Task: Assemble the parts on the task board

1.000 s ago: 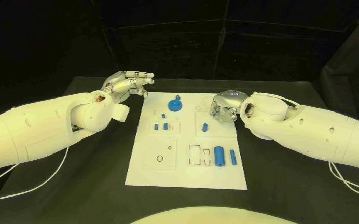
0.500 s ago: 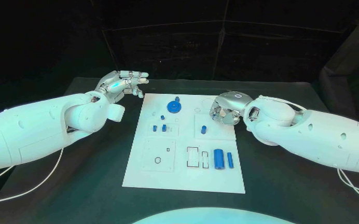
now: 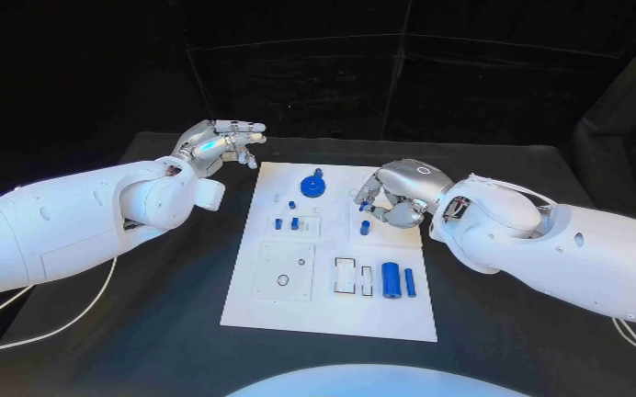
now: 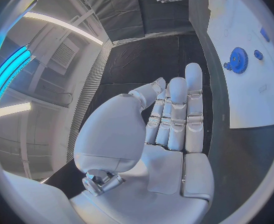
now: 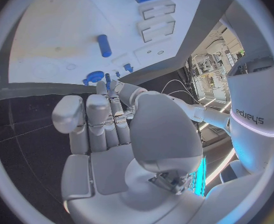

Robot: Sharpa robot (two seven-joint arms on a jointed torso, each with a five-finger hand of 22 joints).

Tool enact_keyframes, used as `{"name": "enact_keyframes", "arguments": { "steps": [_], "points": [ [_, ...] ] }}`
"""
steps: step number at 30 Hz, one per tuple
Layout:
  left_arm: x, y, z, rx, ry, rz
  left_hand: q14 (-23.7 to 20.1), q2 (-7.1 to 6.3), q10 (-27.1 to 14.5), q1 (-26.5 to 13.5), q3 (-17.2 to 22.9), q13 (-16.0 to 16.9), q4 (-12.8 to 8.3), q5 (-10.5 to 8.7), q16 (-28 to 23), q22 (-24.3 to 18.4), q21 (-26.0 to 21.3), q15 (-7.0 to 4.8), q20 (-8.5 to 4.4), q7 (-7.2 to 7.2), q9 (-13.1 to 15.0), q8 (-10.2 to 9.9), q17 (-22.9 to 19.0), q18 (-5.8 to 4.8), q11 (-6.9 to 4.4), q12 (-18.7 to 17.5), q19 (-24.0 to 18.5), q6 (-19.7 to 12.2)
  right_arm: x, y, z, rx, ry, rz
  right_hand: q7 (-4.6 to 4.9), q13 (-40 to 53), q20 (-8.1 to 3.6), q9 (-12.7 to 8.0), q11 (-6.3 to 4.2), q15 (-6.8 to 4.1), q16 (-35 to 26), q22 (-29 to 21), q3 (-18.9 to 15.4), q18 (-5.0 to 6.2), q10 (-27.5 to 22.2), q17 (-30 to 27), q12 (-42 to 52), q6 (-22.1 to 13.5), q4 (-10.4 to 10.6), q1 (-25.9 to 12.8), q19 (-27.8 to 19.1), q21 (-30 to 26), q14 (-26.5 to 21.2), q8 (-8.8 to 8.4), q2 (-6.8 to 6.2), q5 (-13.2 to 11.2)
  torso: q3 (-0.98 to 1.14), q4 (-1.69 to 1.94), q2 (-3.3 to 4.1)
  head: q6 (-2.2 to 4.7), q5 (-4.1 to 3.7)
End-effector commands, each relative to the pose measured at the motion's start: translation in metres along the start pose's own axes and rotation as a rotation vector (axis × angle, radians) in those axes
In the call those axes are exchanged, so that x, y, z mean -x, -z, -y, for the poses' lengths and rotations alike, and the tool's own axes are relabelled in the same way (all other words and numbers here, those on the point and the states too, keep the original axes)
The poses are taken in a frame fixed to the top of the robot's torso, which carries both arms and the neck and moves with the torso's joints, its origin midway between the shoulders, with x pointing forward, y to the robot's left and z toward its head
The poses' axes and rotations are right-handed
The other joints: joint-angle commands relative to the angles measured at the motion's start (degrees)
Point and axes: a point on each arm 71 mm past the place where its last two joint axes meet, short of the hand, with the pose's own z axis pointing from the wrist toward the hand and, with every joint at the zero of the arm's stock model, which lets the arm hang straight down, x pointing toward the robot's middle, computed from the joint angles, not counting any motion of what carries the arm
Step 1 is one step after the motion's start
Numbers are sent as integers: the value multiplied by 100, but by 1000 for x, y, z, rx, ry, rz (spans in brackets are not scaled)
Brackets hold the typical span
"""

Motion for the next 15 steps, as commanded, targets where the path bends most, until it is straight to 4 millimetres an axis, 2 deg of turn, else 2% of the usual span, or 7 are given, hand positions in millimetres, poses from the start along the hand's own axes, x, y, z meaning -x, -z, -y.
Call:
{"name": "enact_keyframes", "arguments": {
  "steps": [1,5,7,12,13,15],
  "points": [
    [-5,-2,2,-21,6,-7,-15,3,-47,-33,-27,7,13,-7,24,7,9,13,27,47,-3,13,-9,97,-6,22,-11,4,2,-9,-19,88,-61,44,4,2,-13,1,4,-14,11,6,45,-113,26,-11,7,34,-8,-5,21,22,22,-8,-43,24,-15,5,-2,-39,93],
    [-12,-6,2,-21,10,-23,-16,6,-50,-47,-33,9,19,-7,28,8,9,14,29,45,-2,19,-13,97,-7,32,-14,3,-8,-23,-36,133,-89,15,7,2,-12,0,6,-13,5,-2,57,-111,25,-23,6,33,-15,-5,16,19,19,-10,-46,35,-19,15,5,-73,182],
    [-15,-7,2,-22,11,-29,-16,6,-50,-47,-33,9,19,-7,28,8,9,14,29,45,-2,19,-13,97,-7,32,-14,3,-15,-26,-41,146,-101,-3,9,2,-12,0,7,-12,6,-6,60,-111,23,-23,5,30,-18,-5,14,18,19,-12,-48,39,-15,8,6,-99,231],
    [-24,-13,3,-24,14,-47,-17,6,-50,-48,-34,9,19,-6,29,8,9,14,30,44,-2,20,-14,98,-8,34,-14,3,-40,-37,-56,175,-129,-57,17,2,-9,-2,14,-8,4,4,77,-113,18,-34,1,25,-29,-12,14,25,16,-18,-52,74,-39,22,1,-134,306],
    [-26,-14,3,-24,15,-51,-17,6,-50,-48,-34,9,19,-6,29,8,9,14,30,44,-2,20,-14,98,-8,34,-14,3,-45,-38,-59,179,-133,-71,17,2,-9,-2,14,-7,3,3,78,-112,18,-35,1,25,-30,-13,14,25,15,-19,-52,76,-50,24,2,-138,331],
    [-29,-15,4,-24,16,-58,-17,6,-50,-48,-34,9,19,-6,29,8,9,14,30,44,-2,20,-14,98,-8,34,-14,3,-55,-41,-64,188,-136,-102,23,1,-7,-3,20,-4,6,4,80,-113,13,-35,-3,20,-31,-25,12,26,15,-23,-57,87,-45,21,11,-149,357]
  ]
}}
